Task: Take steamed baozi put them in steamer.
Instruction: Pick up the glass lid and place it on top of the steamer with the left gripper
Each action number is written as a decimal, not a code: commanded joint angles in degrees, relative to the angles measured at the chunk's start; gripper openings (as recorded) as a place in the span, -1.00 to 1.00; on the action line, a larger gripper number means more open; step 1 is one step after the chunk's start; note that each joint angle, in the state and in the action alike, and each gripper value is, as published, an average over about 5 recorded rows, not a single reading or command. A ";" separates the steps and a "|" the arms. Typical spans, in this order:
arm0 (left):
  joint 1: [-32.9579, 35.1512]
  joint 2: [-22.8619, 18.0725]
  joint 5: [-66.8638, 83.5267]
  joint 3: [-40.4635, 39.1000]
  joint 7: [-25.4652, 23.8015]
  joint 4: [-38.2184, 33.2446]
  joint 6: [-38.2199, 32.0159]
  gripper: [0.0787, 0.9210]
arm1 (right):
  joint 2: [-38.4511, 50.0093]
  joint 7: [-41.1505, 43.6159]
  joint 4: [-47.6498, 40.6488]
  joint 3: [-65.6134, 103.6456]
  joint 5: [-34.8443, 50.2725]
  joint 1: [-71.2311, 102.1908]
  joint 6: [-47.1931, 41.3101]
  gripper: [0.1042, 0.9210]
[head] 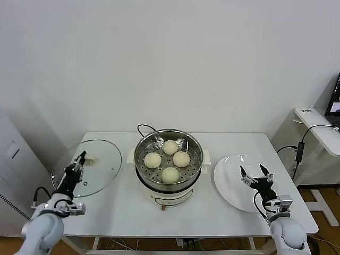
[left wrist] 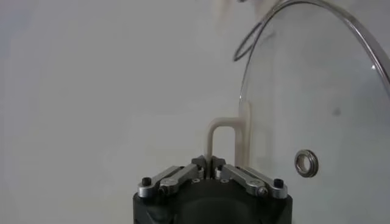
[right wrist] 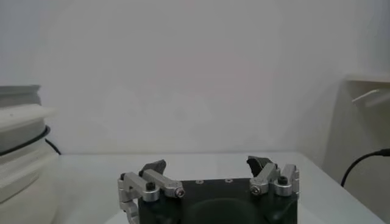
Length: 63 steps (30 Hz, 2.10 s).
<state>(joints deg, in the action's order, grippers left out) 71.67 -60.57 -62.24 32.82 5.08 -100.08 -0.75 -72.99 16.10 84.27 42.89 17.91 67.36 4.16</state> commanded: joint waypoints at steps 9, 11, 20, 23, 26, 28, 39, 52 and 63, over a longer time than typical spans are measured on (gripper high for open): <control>-8.71 8.15 2.28 -18.61 -16.68 -18.96 26.92 -0.92 | -0.26 0.04 1.10 0.01 0.42 -0.32 -0.24 0.76; -11.02 6.82 -0.93 -22.02 -18.30 -19.13 30.37 -0.92 | -0.13 0.07 1.07 0.02 0.42 -0.33 -0.20 0.76; -17.69 -2.63 -14.24 -30.64 -24.07 -16.37 39.03 -0.92 | 0.47 0.13 0.57 0.04 0.23 -0.19 -0.04 0.76; -18.93 -4.57 -16.03 -32.37 -24.56 -15.15 39.58 -0.92 | 0.40 0.21 0.28 0.01 0.13 -0.27 0.03 0.76; -19.47 -6.45 -17.51 -33.59 -24.61 -14.25 39.83 -0.92 | 0.32 0.25 0.06 -0.05 0.02 -0.38 0.04 0.76; -19.65 -7.88 -18.57 -34.32 -24.61 -13.81 39.89 -0.92 | 0.27 0.26 -0.03 -0.10 -0.05 -0.47 0.03 0.76; -20.47 -13.27 -22.47 -38.82 -23.53 -8.56 38.77 -0.92 | 0.07 0.30 -0.17 -0.16 -0.20 -0.52 0.07 0.76; -22.56 -16.76 -22.63 -41.79 -20.95 -2.65 38.01 -0.92 | 0.00 0.58 -0.77 0.14 -0.22 -0.21 0.41 0.76; -23.38 -18.05 -20.94 -43.18 -18.80 -1.04 35.90 -0.92 | -0.13 0.70 -0.91 0.18 -0.41 -0.01 0.56 0.76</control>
<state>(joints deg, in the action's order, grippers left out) 48.85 -77.08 -83.52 -8.87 -14.79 -103.08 35.89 -73.04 16.78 83.38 43.03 17.57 67.32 4.68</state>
